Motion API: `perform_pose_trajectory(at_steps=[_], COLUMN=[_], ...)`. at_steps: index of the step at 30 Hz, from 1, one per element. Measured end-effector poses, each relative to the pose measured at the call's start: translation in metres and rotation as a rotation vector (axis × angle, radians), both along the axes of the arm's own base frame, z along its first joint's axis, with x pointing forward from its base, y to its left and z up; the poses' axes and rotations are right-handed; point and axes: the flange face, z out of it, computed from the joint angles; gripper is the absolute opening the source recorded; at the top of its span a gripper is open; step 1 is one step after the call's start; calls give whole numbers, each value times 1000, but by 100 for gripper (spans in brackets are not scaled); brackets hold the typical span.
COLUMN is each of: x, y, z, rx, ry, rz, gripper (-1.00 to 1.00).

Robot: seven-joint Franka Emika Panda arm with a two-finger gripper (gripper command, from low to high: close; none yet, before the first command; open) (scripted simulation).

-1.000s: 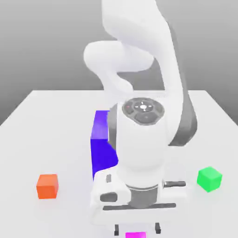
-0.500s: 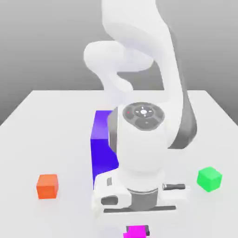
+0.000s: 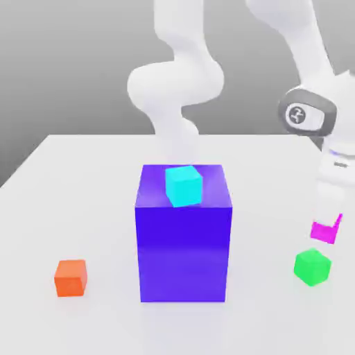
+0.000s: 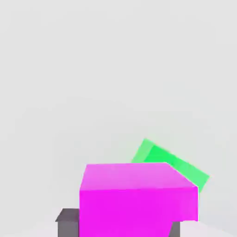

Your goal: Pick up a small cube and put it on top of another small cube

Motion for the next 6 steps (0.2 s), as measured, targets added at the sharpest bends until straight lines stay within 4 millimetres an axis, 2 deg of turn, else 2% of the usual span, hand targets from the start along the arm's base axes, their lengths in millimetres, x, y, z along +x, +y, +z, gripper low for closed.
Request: perform_pose_trajectory(at_steps=[6], x=[-1], y=[0], z=[-25], rx=[6], ry=[2], rz=[3], gripper=[-100])
